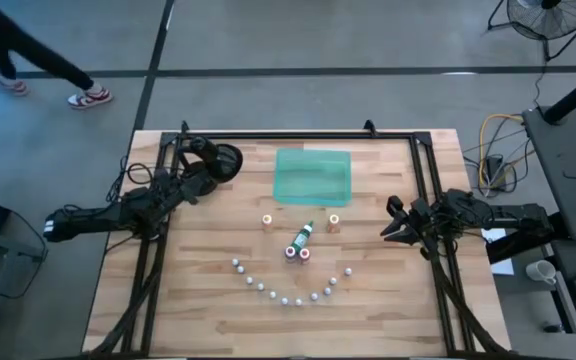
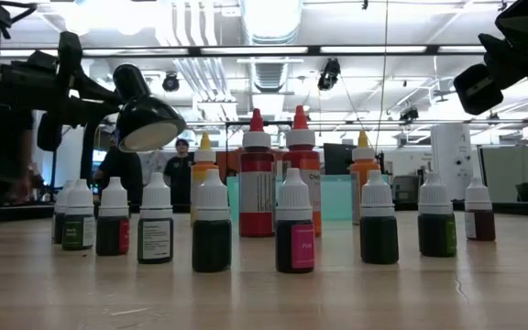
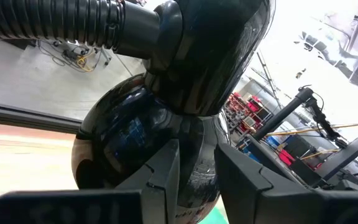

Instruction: Pick & Place food coloring

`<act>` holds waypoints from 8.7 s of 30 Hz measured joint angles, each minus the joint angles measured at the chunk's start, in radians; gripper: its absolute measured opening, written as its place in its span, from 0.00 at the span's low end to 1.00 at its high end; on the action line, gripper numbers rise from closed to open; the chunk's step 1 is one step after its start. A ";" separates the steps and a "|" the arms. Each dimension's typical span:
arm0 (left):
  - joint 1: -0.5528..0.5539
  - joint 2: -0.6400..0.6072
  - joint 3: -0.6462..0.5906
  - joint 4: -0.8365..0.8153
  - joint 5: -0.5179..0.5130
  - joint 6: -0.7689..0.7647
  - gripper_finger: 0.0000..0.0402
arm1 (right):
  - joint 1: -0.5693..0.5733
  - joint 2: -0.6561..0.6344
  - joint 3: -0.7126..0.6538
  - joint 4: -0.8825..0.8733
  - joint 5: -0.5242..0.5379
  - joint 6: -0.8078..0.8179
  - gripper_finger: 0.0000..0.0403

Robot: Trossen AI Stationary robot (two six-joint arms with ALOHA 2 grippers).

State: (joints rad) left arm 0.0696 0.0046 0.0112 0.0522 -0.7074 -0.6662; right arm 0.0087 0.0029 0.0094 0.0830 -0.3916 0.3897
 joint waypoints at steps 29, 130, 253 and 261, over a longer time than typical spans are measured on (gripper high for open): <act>0.000 0.000 0.000 0.000 0.000 0.000 0.20 | 0.000 0.000 0.000 0.000 0.000 0.000 0.17; 0.000 0.000 0.000 0.000 0.000 0.000 0.19 | 0.000 0.000 0.000 0.385 0.813 0.382 0.17; 0.000 0.000 0.000 0.000 0.000 0.000 0.20 | 0.000 1.565 1.077 -0.810 0.464 -0.341 0.50; 0.000 0.000 0.000 0.000 0.000 0.000 0.20 | 0.000 1.566 1.068 -0.805 0.461 -0.341 0.42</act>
State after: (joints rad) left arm 0.0696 0.0044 0.0109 0.0522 -0.7078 -0.6662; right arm 0.0086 1.5684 1.0771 -0.7217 0.0691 0.0483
